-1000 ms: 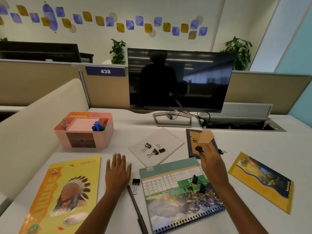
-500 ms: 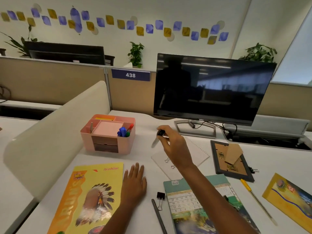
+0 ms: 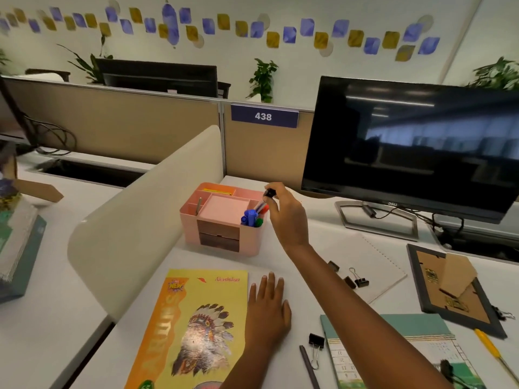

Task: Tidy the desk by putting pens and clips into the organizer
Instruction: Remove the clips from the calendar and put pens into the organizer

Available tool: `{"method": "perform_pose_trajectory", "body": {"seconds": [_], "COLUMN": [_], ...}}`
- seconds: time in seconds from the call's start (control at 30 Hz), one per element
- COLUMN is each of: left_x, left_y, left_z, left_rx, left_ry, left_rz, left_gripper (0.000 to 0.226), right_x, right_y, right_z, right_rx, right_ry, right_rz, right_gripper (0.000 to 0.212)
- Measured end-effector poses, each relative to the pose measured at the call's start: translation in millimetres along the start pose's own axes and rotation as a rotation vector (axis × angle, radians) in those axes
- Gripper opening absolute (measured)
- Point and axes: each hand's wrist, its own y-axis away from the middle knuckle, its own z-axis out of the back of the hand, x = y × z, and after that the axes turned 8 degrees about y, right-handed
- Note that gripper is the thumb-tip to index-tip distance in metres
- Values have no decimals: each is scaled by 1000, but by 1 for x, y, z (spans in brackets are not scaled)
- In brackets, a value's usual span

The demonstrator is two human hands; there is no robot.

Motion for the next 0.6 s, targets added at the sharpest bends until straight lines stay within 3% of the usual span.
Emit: {"method": "perform_pose_trajectory", "body": {"seconds": [0.23,0.47,0.6], "left_x": [4,4,4], "left_y": [-2,-4,-4], "left_z": [-9,-10,-11], "left_rx": [-56,-124,-130], "left_ry": [-7,61,55], "left_rz": [-9,-20,-31], "left_gripper": [49,47,47], "right_x": [-5,-3,-1], "right_y": [10,16,8], "right_z": [-22,-33,-28], "right_rx": [339,573,685], "right_ry": [-8,193,287], "right_rz": [-136,24,96], "right_gripper": [40,60,59]}}
